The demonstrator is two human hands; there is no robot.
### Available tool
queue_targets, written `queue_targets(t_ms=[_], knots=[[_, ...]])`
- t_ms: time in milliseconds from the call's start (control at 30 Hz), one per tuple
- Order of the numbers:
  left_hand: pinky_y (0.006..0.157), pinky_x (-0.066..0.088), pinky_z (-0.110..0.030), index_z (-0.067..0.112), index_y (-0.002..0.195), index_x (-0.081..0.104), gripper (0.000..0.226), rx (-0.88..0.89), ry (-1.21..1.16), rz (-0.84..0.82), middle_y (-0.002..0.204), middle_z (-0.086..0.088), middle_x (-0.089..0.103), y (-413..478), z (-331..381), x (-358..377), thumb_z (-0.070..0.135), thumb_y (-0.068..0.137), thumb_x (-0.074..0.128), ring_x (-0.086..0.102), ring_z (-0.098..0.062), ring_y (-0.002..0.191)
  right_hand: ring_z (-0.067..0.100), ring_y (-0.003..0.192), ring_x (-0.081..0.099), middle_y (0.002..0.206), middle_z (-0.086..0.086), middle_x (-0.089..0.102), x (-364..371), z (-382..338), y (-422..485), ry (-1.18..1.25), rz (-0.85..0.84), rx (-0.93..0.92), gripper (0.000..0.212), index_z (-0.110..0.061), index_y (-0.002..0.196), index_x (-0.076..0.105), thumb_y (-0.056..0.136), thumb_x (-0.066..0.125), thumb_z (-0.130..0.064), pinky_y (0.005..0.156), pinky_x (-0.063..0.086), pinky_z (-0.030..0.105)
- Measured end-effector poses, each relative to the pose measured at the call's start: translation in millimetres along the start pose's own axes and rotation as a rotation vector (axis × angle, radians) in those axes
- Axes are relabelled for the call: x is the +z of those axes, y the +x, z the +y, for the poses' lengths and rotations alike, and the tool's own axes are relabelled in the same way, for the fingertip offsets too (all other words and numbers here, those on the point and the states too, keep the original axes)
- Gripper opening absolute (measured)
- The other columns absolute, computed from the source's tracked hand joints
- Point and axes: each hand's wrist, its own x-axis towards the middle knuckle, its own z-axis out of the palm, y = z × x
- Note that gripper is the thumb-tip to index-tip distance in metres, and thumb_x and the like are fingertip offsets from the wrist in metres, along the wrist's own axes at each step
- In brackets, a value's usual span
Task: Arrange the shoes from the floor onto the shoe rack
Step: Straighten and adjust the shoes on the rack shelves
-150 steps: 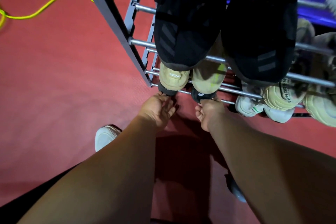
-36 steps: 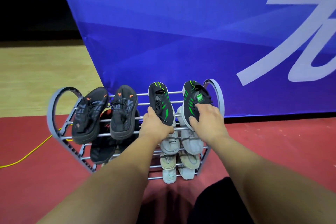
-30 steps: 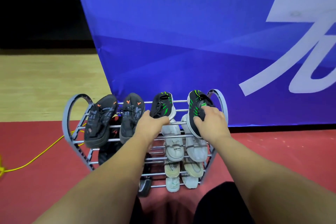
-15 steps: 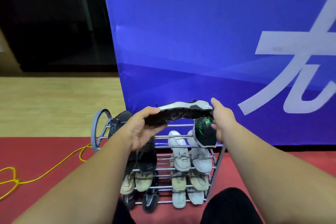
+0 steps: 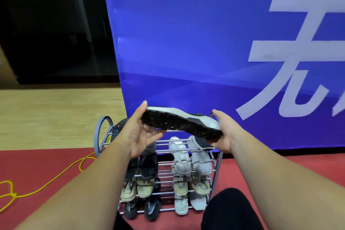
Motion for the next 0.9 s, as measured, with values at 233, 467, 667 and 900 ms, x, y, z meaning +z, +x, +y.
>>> queue_targets(t_ms=[233,467,667,900], knots=[[0.082,0.061,-0.045,0.009,0.128,0.062,0.052,0.072,-0.236,0.021,0.11,-0.011,0.075,-2,-2,23,0.039,0.088,0.073,0.073,-0.029,0.078,0.032,0.105,0.073,0.111,0.012,0.077,-14,9,-10,-0.14,-0.046,0.049,0.05,-0.01,0.131,0.067,0.094,0.067,-0.043,0.103,0.051,0.048],[0.101,0.051,-0.057,0.019,0.132,0.065,0.036,0.088,-0.305,0.053,0.126,-0.015,0.069,11,-12,26,0.029,0.097,0.063,0.066,-0.036,0.12,0.026,0.082,0.077,0.106,0.008,0.079,-28,20,-14,-0.227,-0.054,0.072,0.046,-0.015,0.128,0.069,0.094,0.064,-0.047,0.075,0.06,0.035],[0.099,0.052,-0.059,0.022,0.134,0.064,0.033,0.093,-0.306,0.074,0.132,-0.015,0.068,8,-12,28,0.029,0.103,0.055,0.067,-0.037,0.117,0.028,0.089,0.077,0.108,0.01,0.079,-29,24,-16,-0.224,-0.085,0.074,0.044,-0.016,0.128,0.068,0.095,0.064,-0.045,0.076,0.059,0.036],[0.102,0.049,-0.061,0.017,0.135,0.063,0.044,0.092,-0.339,0.093,0.128,-0.016,0.07,17,-12,27,0.042,0.099,0.06,0.068,-0.039,0.114,0.033,0.102,0.075,0.116,0.015,0.076,-26,23,-24,-0.186,-0.217,0.134,0.044,-0.011,0.133,0.067,0.099,0.057,-0.039,0.076,0.062,0.041]])
